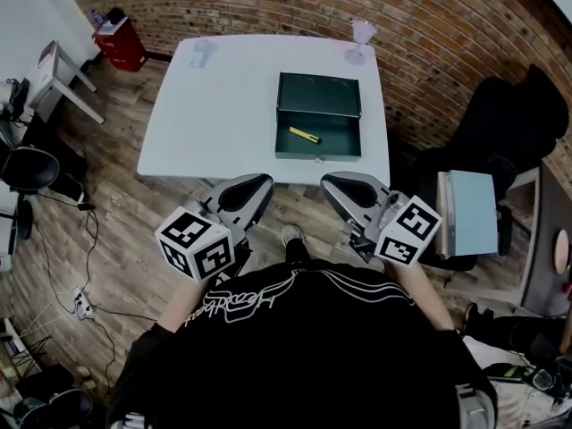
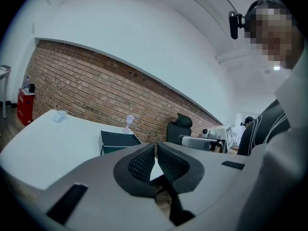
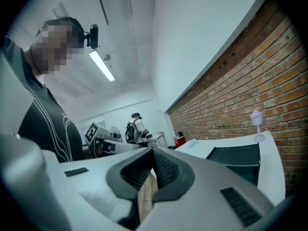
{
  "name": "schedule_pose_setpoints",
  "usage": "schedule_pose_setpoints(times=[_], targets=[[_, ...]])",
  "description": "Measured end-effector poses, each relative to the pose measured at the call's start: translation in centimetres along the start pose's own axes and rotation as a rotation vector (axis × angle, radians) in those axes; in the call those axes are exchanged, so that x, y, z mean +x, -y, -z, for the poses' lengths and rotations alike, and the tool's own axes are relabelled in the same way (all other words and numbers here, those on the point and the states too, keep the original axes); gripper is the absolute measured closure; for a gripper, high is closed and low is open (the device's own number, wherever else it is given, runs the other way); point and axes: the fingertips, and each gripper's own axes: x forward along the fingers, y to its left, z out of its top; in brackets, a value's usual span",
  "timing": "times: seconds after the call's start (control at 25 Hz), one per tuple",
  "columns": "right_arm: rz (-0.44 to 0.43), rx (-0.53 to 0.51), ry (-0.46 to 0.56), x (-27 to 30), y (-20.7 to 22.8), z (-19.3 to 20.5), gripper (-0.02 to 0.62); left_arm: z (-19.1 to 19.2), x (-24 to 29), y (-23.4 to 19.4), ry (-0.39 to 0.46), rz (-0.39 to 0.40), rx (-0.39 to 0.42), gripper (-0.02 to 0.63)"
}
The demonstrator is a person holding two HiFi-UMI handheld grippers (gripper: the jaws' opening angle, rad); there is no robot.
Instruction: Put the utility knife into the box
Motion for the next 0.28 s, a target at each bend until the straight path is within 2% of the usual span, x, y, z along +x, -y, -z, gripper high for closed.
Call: schedule_pose_setpoints(times=[0.28], targets=[[0.003, -0.002, -0.014, -0.02, 0.05, 0.24, 0.594, 0.02, 0.25, -0.04, -0.007, 0.0, 0.003, 0.566]])
